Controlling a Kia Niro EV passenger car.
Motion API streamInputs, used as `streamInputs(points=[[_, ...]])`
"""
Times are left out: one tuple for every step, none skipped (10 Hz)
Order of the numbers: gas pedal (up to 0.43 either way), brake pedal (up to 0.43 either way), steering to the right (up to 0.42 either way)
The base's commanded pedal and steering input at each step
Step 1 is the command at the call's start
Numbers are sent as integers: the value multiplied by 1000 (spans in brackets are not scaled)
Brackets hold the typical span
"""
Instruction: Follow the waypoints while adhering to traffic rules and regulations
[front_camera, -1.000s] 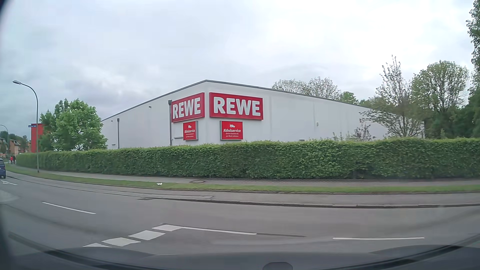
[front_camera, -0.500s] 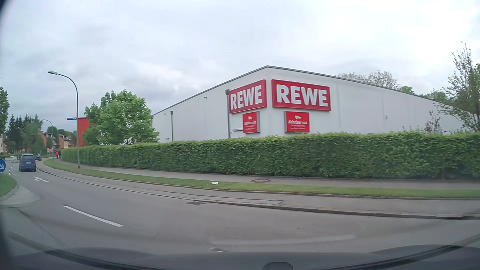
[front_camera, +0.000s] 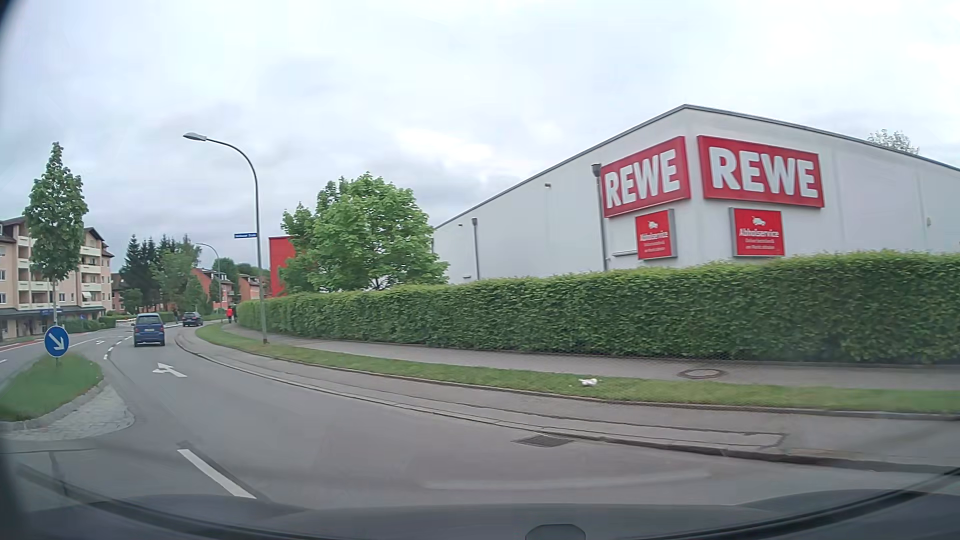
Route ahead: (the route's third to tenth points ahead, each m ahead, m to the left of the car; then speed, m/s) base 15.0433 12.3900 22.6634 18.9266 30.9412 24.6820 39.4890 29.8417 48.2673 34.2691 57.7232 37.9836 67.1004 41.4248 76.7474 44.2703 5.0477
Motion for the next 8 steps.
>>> streamInputs(points=[[118,0,-420],[118,0,-423],[118,0,-423],[118,0,-423],[118,0,-420],[157,0,-402],[157,0,-363],[157,0,-328]])
